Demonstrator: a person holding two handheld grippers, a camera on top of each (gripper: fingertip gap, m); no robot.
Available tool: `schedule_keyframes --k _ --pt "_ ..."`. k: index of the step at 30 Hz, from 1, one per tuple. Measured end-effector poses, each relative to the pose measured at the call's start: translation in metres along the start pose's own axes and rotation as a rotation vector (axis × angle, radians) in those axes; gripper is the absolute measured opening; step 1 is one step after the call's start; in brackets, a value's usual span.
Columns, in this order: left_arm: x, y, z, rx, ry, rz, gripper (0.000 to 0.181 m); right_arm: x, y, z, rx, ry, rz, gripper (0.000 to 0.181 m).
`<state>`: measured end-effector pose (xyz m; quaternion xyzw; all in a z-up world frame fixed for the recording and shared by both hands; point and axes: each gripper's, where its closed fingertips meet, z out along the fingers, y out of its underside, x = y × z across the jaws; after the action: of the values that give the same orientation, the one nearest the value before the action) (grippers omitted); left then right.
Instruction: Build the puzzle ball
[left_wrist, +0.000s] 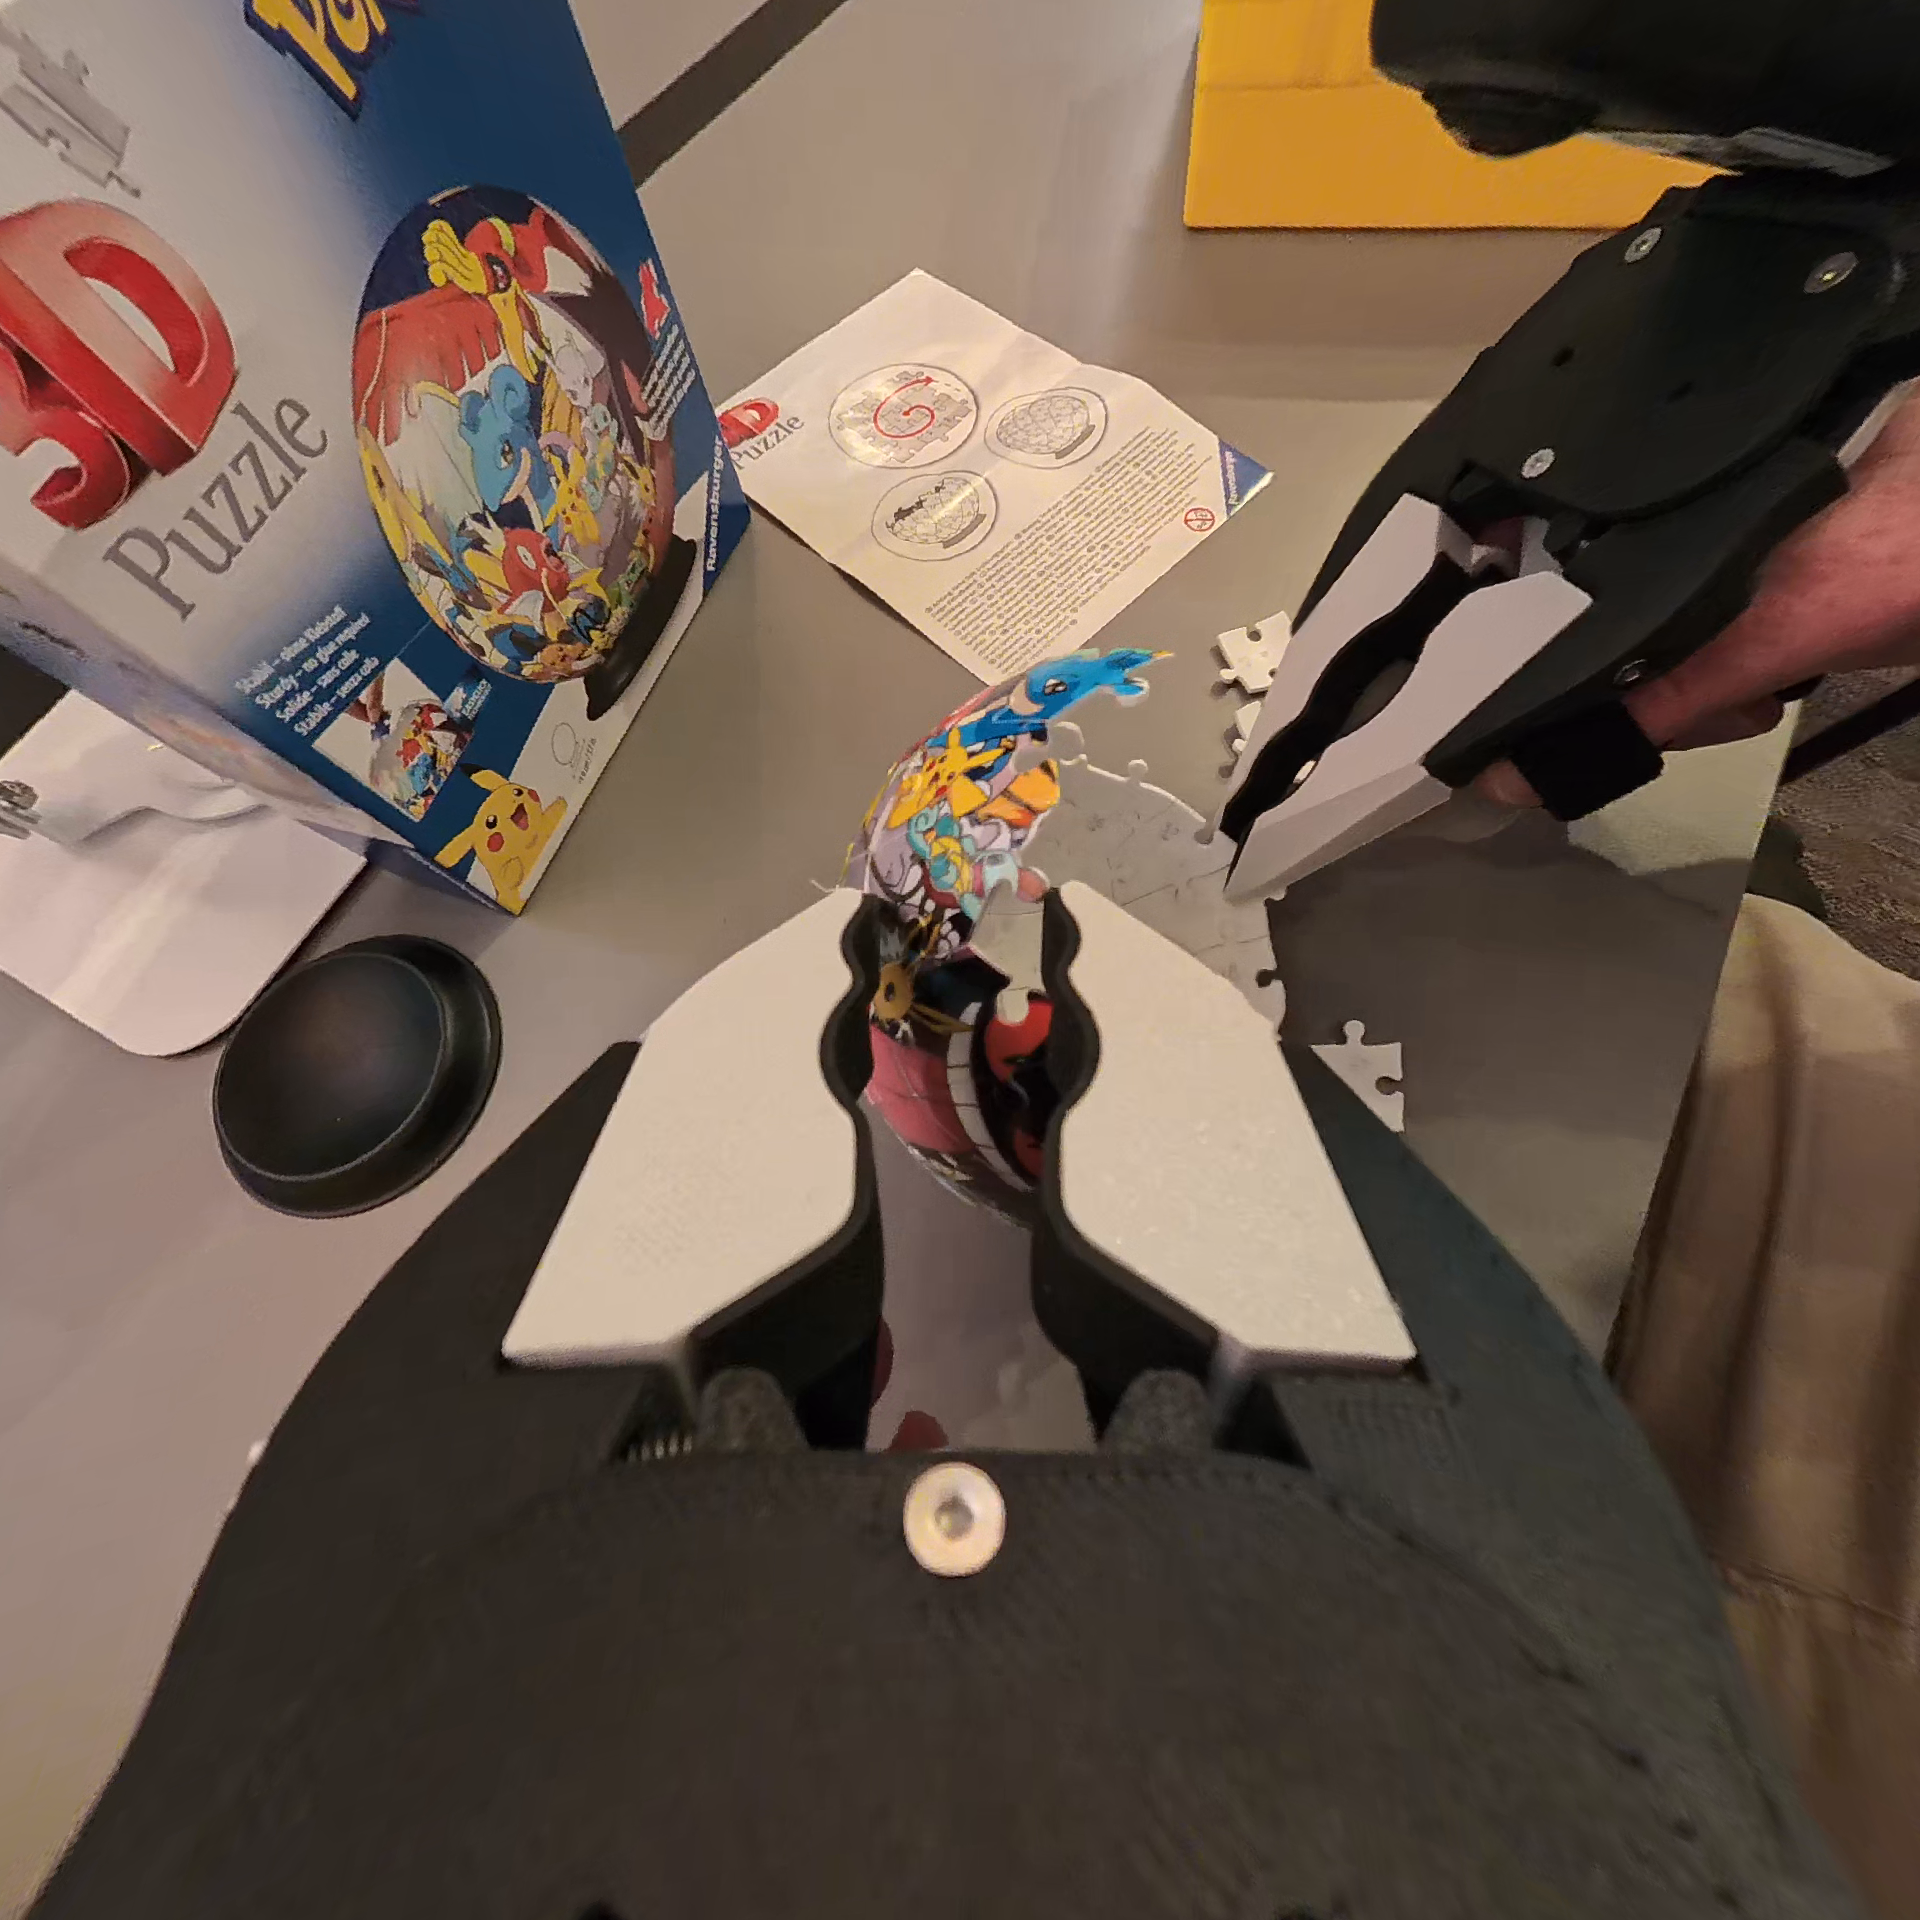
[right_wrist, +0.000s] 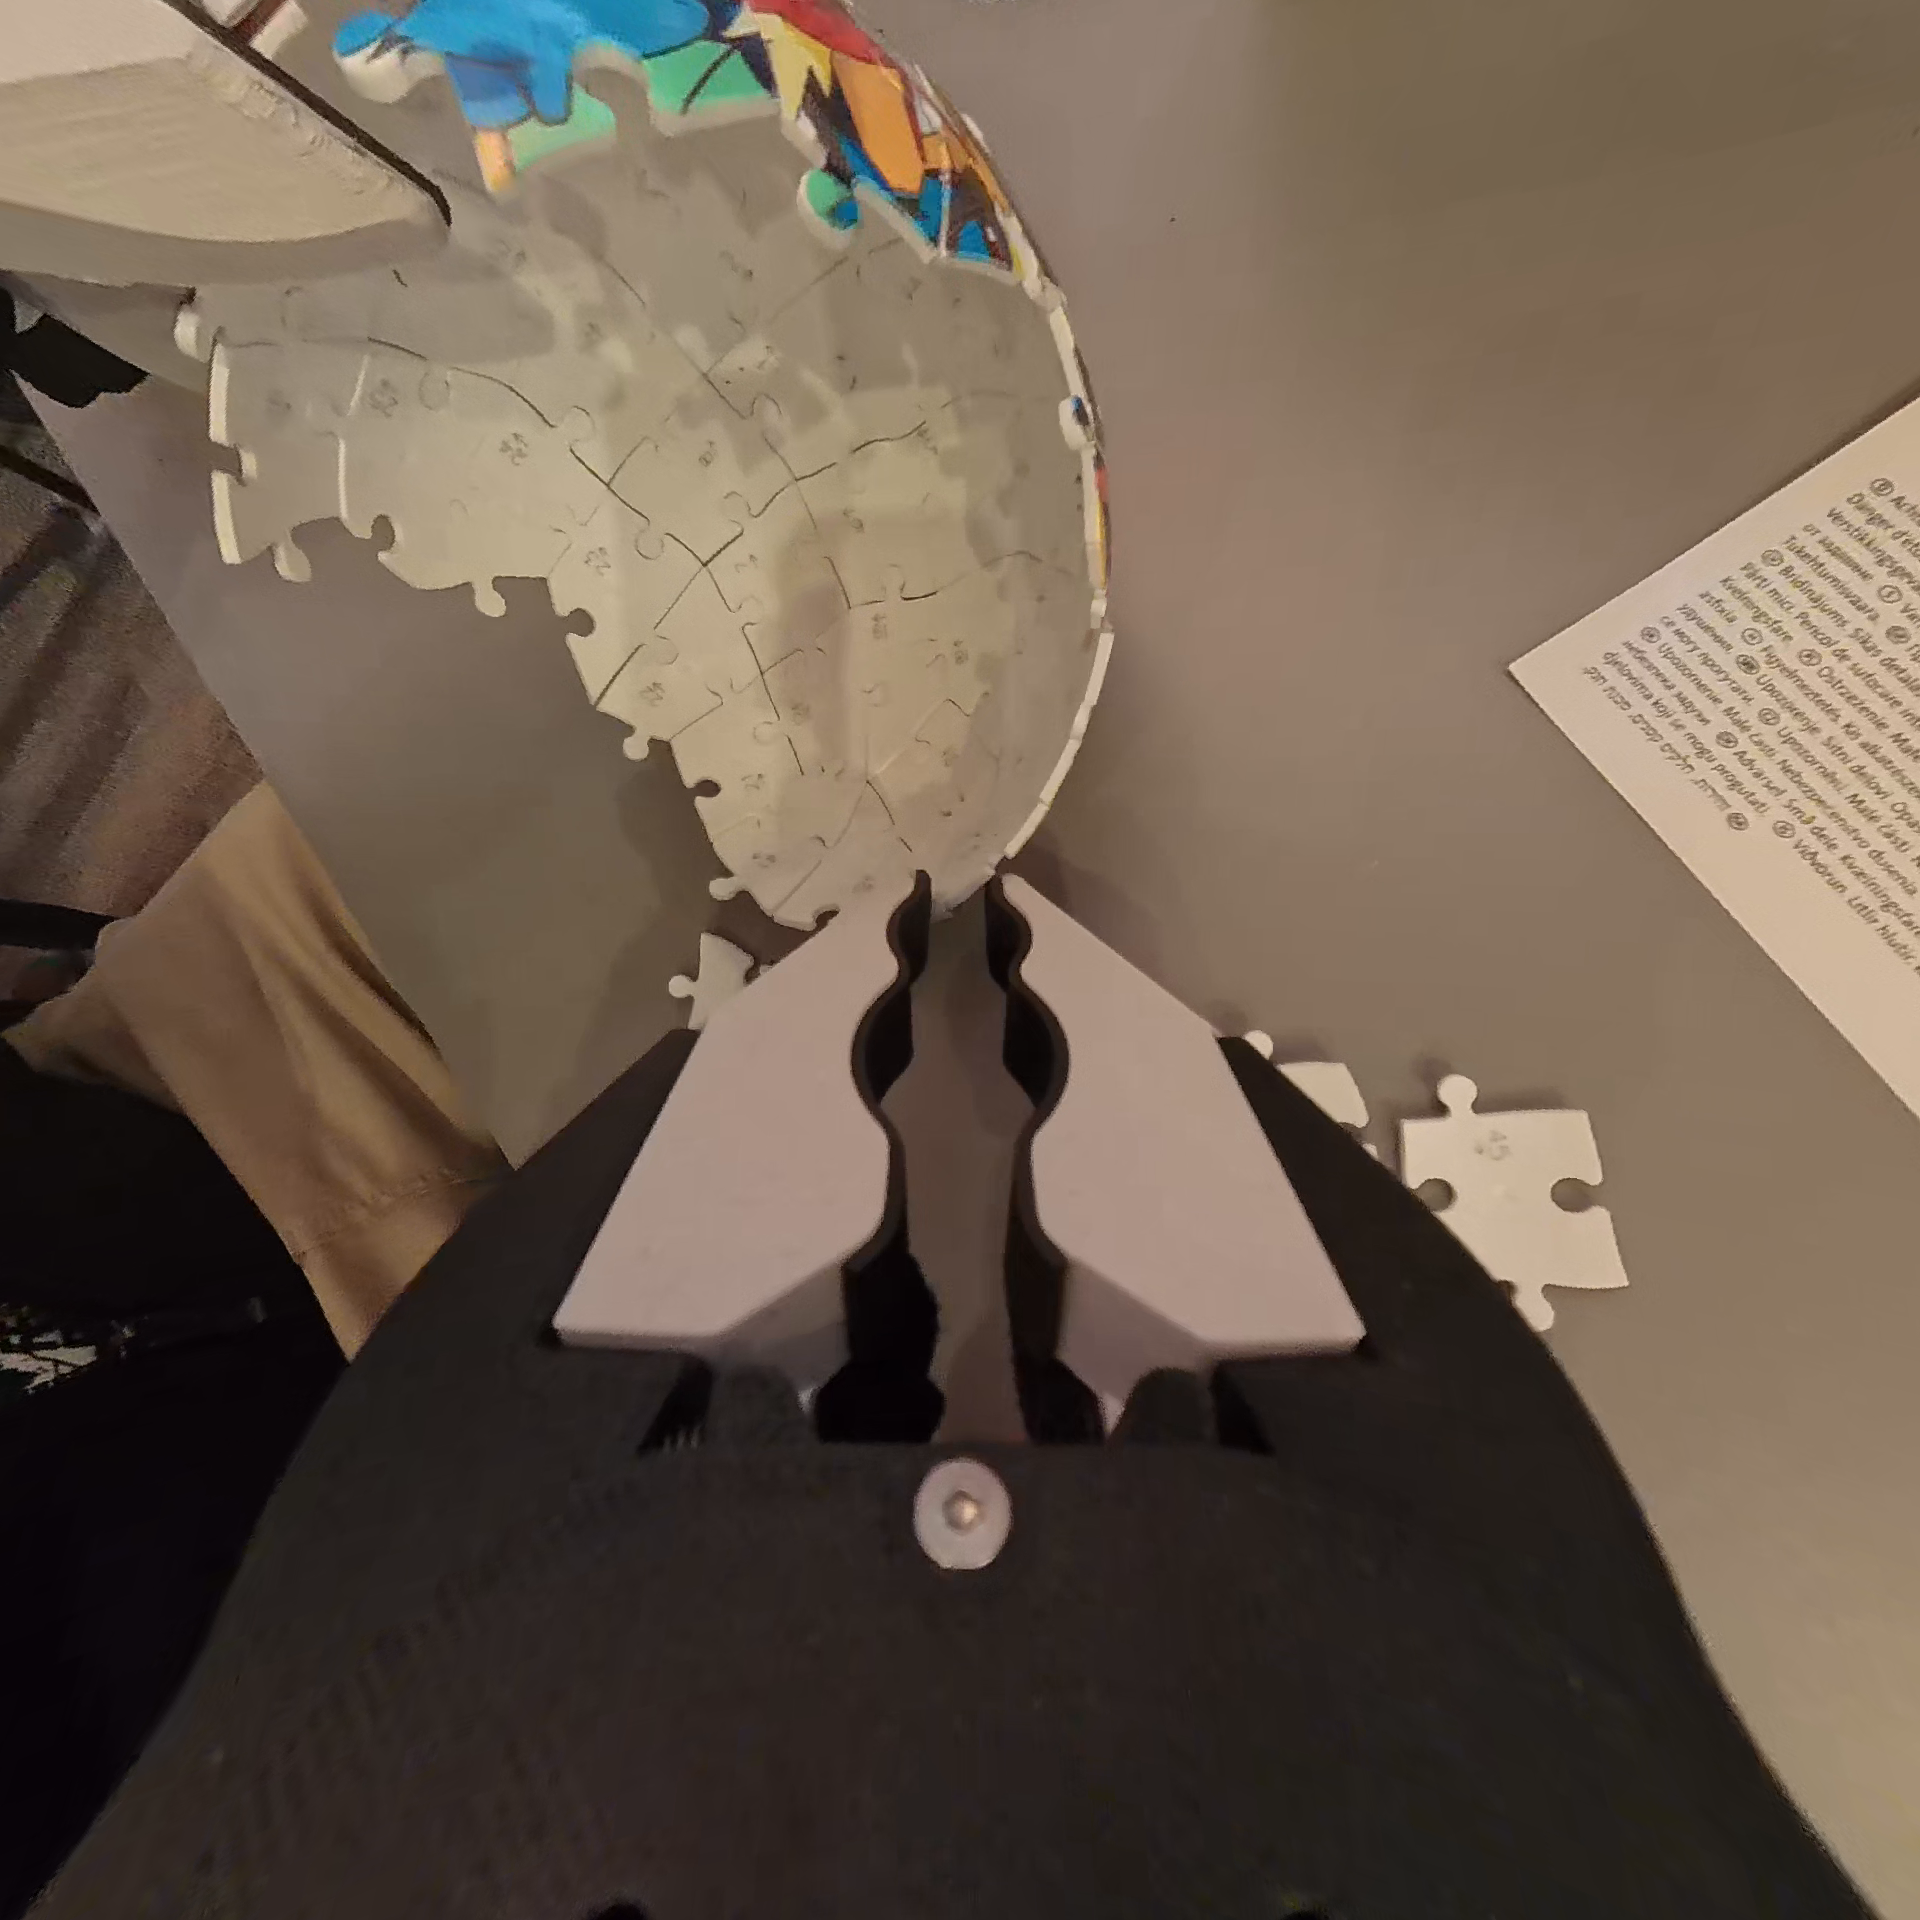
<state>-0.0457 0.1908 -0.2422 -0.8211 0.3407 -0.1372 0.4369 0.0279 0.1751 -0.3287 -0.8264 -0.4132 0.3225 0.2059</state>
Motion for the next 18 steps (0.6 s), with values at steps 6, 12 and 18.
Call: schedule_keyframes --k 6,12,18 --pt "0.011 0.001 -0.007 0.048 -0.051 0.016 0.030 -0.001 0.003 0.000 -0.019 0.008 -0.036 0.009" --pt "0.023 0.002 -0.014 0.086 -0.118 0.047 0.030 -0.003 0.008 0.000 -0.039 0.033 -0.087 0.011" --pt "0.034 0.003 -0.019 0.099 -0.182 0.088 0.030 -0.004 0.012 -0.001 -0.054 0.058 -0.133 0.013"
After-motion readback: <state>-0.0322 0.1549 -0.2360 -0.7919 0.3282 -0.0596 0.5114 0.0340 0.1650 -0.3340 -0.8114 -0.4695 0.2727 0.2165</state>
